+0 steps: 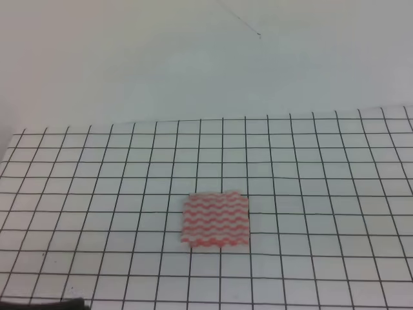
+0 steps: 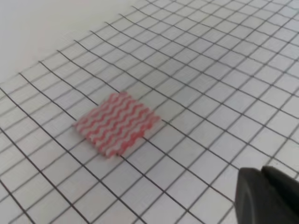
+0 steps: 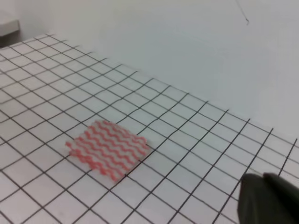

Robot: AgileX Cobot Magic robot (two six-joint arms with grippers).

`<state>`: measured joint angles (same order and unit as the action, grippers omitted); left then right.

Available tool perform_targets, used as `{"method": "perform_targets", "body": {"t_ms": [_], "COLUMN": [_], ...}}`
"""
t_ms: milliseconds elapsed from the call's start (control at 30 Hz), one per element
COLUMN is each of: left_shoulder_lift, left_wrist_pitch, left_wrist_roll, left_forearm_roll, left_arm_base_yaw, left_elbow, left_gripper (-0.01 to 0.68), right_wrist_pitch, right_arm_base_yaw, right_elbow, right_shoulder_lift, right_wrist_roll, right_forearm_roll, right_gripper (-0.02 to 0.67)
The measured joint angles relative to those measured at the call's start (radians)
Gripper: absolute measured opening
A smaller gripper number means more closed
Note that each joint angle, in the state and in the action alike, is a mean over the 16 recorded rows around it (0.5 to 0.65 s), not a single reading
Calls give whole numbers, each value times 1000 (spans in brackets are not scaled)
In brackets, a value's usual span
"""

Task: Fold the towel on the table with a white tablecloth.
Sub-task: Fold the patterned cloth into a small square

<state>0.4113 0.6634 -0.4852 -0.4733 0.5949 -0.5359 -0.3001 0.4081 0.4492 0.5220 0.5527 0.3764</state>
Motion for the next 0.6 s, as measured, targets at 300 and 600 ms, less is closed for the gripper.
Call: {"method": "perform_targets", "body": {"t_ms": [300, 600], "left_shoulder_lift": [0, -51], "left_wrist_pitch": [100, 119], "left_wrist_roll": [0, -19], "left_forearm_roll": [2, 16], "left_arm_base_yaw": [0, -56], "left_elbow": [0, 0], "left_gripper": [-2, -2], "right_wrist_pitch": [-35, -60], "right_arm_base_yaw": [0, 0], "right_elbow": [-41, -42], "right_shoulder_lift": [-40, -40], "right_wrist_roll": [8, 8], "right_forearm_roll": [7, 8], "right_gripper": [-1, -1]}}
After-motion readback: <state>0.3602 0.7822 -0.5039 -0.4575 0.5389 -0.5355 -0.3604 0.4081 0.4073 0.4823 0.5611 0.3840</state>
